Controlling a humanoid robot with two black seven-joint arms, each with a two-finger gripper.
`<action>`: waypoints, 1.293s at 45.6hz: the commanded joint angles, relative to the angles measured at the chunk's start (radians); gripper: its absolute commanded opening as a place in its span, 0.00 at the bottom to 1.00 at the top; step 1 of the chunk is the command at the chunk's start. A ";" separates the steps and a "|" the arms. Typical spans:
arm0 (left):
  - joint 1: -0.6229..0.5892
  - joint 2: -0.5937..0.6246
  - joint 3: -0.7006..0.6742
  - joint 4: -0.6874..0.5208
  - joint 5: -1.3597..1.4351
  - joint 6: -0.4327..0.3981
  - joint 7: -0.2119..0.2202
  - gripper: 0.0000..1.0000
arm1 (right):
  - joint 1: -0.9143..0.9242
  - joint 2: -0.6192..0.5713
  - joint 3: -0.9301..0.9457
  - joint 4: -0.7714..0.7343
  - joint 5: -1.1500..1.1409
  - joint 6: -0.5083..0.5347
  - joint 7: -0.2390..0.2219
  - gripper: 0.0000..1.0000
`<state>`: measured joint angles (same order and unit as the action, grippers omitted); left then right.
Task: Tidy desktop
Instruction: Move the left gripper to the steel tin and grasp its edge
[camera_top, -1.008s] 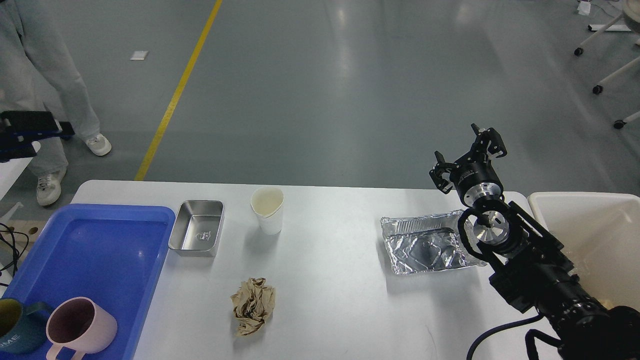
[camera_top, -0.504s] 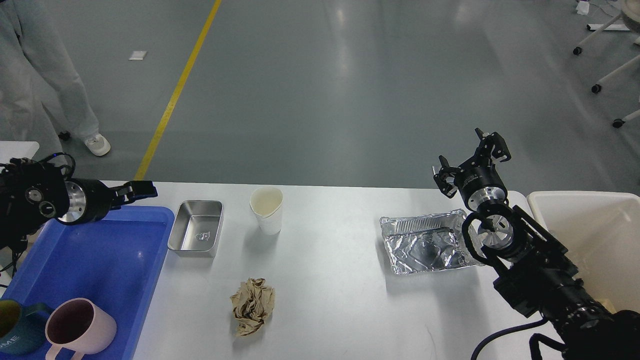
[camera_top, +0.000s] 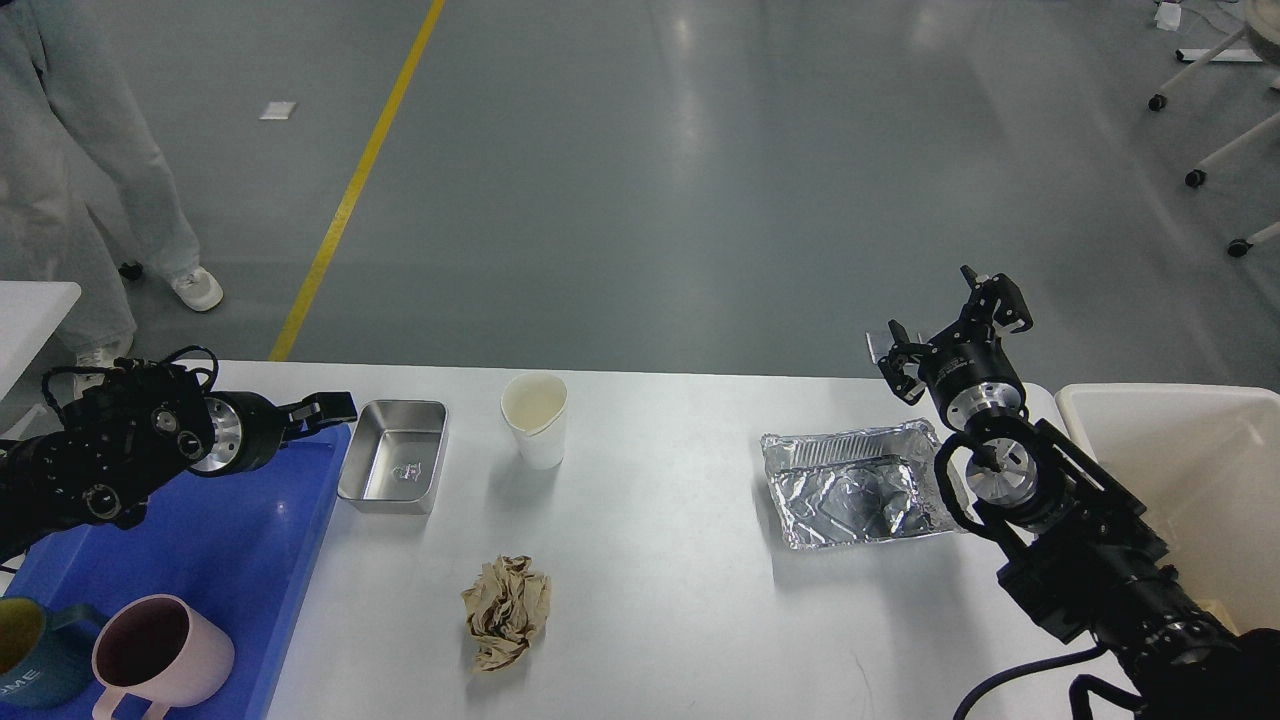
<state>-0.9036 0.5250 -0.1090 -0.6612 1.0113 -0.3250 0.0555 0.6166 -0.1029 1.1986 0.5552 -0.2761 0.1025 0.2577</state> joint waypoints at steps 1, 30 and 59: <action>0.000 -0.029 0.002 0.003 0.003 0.012 0.000 0.85 | -0.008 -0.001 -0.001 0.000 0.000 0.000 0.000 1.00; 0.043 -0.109 0.002 0.120 0.001 0.020 0.000 0.66 | -0.011 -0.009 -0.001 0.000 0.000 0.000 0.000 1.00; 0.048 -0.117 0.011 0.120 0.004 0.009 -0.013 0.32 | -0.006 -0.026 -0.022 0.000 0.000 -0.003 -0.002 1.00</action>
<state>-0.8580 0.4094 -0.1062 -0.5415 1.0142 -0.3157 0.0463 0.6100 -0.1265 1.1778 0.5553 -0.2761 0.0992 0.2577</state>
